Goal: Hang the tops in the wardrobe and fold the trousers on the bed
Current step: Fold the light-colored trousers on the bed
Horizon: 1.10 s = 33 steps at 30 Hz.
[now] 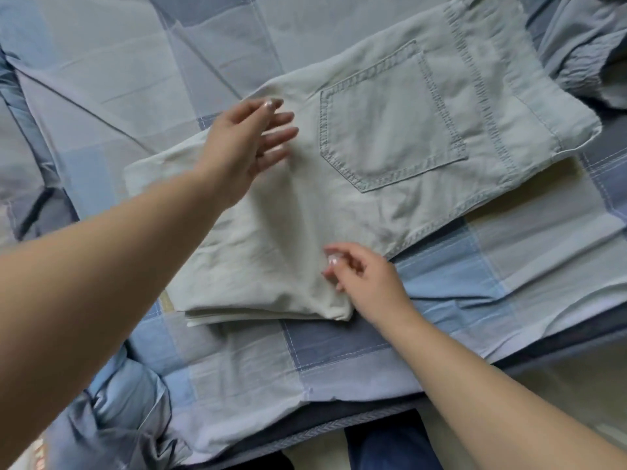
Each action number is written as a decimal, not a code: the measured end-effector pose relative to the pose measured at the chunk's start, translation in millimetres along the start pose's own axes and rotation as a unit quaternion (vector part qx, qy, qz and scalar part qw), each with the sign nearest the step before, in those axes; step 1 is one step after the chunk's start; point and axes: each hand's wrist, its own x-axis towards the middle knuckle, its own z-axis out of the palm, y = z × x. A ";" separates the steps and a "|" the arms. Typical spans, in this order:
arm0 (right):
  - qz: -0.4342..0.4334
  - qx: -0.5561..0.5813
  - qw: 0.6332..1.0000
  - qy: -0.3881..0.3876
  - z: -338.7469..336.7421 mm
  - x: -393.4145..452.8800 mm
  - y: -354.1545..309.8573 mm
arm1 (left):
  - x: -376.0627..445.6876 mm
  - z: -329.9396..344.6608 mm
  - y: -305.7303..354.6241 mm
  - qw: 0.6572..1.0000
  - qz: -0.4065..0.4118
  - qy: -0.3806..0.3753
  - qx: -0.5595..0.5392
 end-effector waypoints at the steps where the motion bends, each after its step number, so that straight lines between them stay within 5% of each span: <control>1: 0.036 0.110 0.993 0.011 -0.3 10.9 -8.6 | -7.9 -4.8 -9.3 0.997 -0.046 -0.023 -0.050; 4: 0.112 0.294 0.949 -0.008 -9.0 43.7 -26.5 | -21.5 -36.4 -37.0 0.987 -0.095 0.053 -0.118; 8: 0.143 0.300 0.943 0.012 -27.5 70.7 -29.5 | -21.8 -93.8 -44.7 0.958 -0.043 0.271 -0.083; 11: 0.127 0.300 0.944 0.045 -23.4 69.1 -27.4 | -14.7 -113.6 -43.7 0.957 -0.021 0.285 0.055; 13: 0.116 0.236 0.964 0.039 -12.9 57.8 -24.8 | -9.0 -119.4 -39.3 0.936 0.031 0.282 0.207; 15: 0.051 0.056 0.997 0.004 4.9 37.7 -18.8 | -5.7 -125.9 -30.7 0.897 0.066 0.262 0.349; 17: -0.027 -0.126 0.989 -0.075 32.8 12.4 -10.3 | -3.6 -136.5 -25.4 0.863 0.059 0.245 0.438; 19: -0.015 -0.170 0.974 -0.148 64.4 -13.4 -1.6 | -4.5 -145.8 -21.8 0.849 0.034 0.231 0.474; 22: 0.155 0.062 0.977 -0.130 108.0 -35.3 2.5 | -9.9 -157.6 -11.6 0.841 0.034 0.182 0.509; 25: 0.272 0.420 0.866 -0.017 143.0 -39.7 -6.8 | -12.0 -168.2 0.9 0.838 0.089 0.135 0.521; 29: 0.311 0.610 0.726 0.071 171.5 -34.1 -21.0 | -11.8 -170.6 6.3 0.875 0.099 0.092 0.465; 31: 0.302 0.616 0.723 0.073 180.5 -25.4 -30.3 | -9.1 -172.4 7.0 0.861 0.056 0.031 0.504; 33: 0.284 0.565 0.773 0.040 187.4 -14.6 -39.5 | -5.3 -176.4 12.0 0.798 0.008 -0.040 0.601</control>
